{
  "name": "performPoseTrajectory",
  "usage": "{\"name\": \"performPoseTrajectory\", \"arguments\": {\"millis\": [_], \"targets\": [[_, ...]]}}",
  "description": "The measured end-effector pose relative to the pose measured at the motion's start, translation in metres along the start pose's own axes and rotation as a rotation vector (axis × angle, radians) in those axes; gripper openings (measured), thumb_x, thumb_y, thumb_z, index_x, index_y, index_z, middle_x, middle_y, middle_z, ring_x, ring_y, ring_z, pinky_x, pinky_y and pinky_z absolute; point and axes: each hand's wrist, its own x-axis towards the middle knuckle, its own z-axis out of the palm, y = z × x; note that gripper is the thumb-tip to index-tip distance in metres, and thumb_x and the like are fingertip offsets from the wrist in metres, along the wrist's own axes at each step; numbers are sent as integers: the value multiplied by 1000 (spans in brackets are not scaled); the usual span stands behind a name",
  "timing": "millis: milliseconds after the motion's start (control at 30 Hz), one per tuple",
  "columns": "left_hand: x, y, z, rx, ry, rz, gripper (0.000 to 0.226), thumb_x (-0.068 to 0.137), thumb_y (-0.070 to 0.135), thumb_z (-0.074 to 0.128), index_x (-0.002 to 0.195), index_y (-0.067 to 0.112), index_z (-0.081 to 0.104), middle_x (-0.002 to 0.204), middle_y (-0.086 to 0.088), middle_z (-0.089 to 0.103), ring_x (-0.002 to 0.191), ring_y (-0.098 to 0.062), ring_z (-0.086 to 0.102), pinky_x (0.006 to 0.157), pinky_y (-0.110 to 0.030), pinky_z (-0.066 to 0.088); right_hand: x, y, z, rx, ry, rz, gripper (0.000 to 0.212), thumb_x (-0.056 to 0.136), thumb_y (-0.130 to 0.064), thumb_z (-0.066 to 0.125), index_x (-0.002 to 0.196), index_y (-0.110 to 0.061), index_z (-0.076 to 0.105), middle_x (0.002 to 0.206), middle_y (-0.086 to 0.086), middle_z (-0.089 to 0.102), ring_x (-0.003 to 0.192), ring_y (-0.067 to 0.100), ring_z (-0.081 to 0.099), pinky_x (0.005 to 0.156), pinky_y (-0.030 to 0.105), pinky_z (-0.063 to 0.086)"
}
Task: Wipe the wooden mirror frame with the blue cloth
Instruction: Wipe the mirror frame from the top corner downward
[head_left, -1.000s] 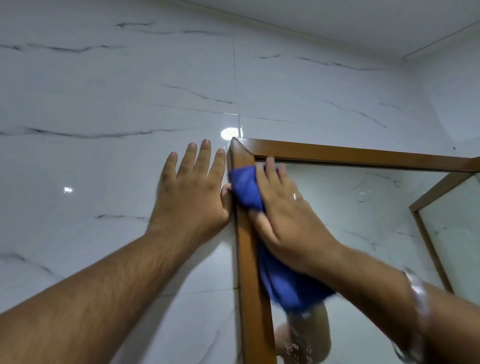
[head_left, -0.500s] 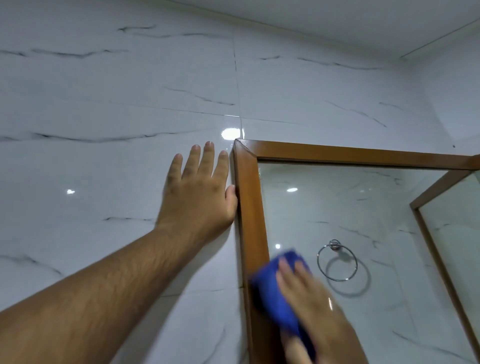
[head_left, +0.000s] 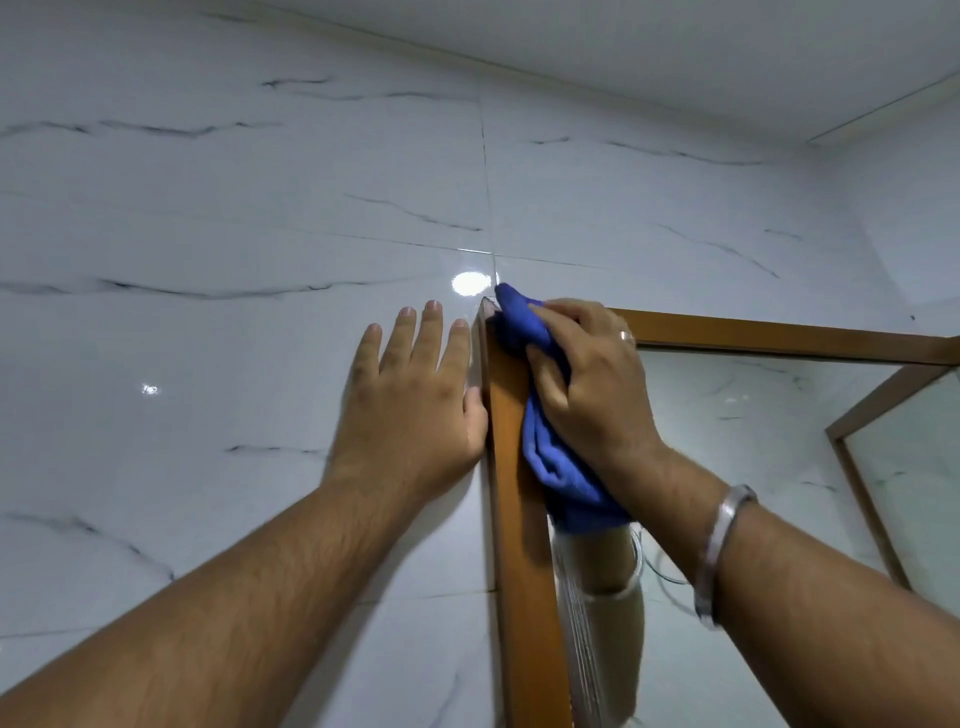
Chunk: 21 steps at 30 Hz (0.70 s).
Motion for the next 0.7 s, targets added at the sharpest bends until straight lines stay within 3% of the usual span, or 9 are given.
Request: {"name": "performPoseTrajectory", "arguments": {"millis": [67, 133, 233, 367, 567, 700], "targets": [[-1, -1, 1, -6, 13, 1, 71, 86, 43, 27, 149, 13, 39, 156, -17, 37, 144, -35, 33, 118, -55, 23, 4, -1, 4, 25, 13, -10, 33, 91, -19, 56, 122, -13, 61, 122, 5, 62, 115, 23, 53, 102, 25, 35], [-1, -2, 2, -5, 21, 8, 72, 86, 43, 26, 150, 13, 39, 157, -17, 36, 145, -35, 32, 118, -54, 23, -16, -3, 1, 93, -35, 1, 39, 91, -23, 55, 129, -15, 58, 133, 3, 59, 130, 21, 47, 111, 32, 33], [-2, -3, 3, -4, 11, 16, 73, 87, 46, 23, 151, 13, 36, 159, -16, 32, 147, -34, 29, 119, -53, 20, -84, -6, -15, 153, -152, -12, 52, 86, -31, 50, 137, -18, 50, 145, -3, 48, 140, 12, 34, 116, 27, 26], [-2, -4, 5, 7, -2, 9, 71, 91, 48, 24, 153, 15, 30, 161, -15, 28, 149, -33, 24, 120, -53, 18, -180, -6, -34, 97, -220, -152, 56, 76, -23, 55, 132, -18, 55, 144, -5, 49, 138, 15, 39, 114, 25, 29], [-1, -1, 1, 11, -17, 2, 73, 89, 47, 23, 153, 14, 30, 161, -16, 28, 148, -33, 25, 120, -53, 19, -129, 5, -28, 172, -226, -163, 54, 81, -14, 44, 134, -14, 52, 143, 1, 50, 138, 16, 40, 112, 34, 35], [-1, -1, 0, 10, -15, 7, 74, 87, 47, 22, 153, 15, 32, 160, -16, 30, 147, -34, 27, 119, -52, 20, -57, 8, -10, 229, -60, -82, 43, 86, -11, 53, 128, -15, 50, 124, 10, 62, 100, 18, 62, 89, 29, 51]]}}
